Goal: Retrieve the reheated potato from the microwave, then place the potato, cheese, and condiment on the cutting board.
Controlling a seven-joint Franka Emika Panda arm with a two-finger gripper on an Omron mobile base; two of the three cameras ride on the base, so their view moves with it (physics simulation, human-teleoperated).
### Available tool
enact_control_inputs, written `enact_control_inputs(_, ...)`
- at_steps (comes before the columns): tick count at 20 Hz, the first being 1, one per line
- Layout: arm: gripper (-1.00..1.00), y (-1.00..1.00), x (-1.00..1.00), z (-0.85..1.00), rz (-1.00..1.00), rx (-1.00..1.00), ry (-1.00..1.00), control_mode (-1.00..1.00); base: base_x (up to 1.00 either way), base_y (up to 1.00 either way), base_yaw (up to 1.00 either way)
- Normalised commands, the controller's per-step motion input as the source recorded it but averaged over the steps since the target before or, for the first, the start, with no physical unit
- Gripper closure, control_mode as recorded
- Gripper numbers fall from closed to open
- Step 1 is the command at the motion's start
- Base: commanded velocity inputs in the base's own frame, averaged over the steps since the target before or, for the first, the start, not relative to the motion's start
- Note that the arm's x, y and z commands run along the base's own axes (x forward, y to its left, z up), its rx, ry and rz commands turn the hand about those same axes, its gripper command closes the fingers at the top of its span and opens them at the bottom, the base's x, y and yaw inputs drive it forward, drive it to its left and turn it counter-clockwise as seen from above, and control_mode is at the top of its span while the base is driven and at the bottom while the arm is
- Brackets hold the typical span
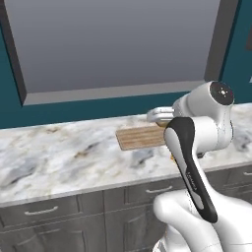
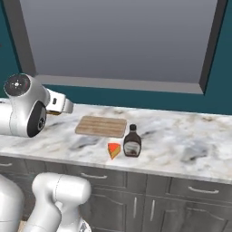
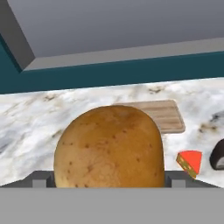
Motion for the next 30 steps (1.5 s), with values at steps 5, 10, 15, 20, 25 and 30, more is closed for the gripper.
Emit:
enact_control_inputs(5, 1.00, 0.00, 0.00, 0.00, 0.00, 0.00, 0.00, 1.00, 0.46, -0.30, 0.03)
enact_control_inputs(10, 1.00, 0.00, 0.00, 0.00, 0.00, 0.00, 0.00, 1.00, 0.36, -0.17, 0.02)
enact_control_inputs(15, 1.00, 0.00, 0.00, 0.00, 0.00, 0.00, 0.00, 1.00, 0.41, -0.14, 0.00)
enact_control_inputs(20, 1.00, 0.00, 0.00, 0.00, 0.00, 0.00, 0.00, 1.00, 0.43, -0.11, 0.00)
enact_control_inputs(25, 1.00, 0.00, 0.00, 0.00, 0.00, 0.00, 0.00, 1.00, 0.25, -0.05, 0.00)
enact_control_inputs(30, 1.00, 0.00, 0.00, 0.00, 0.00, 0.00, 0.00, 1.00, 0.00, 0.00, 0.00)
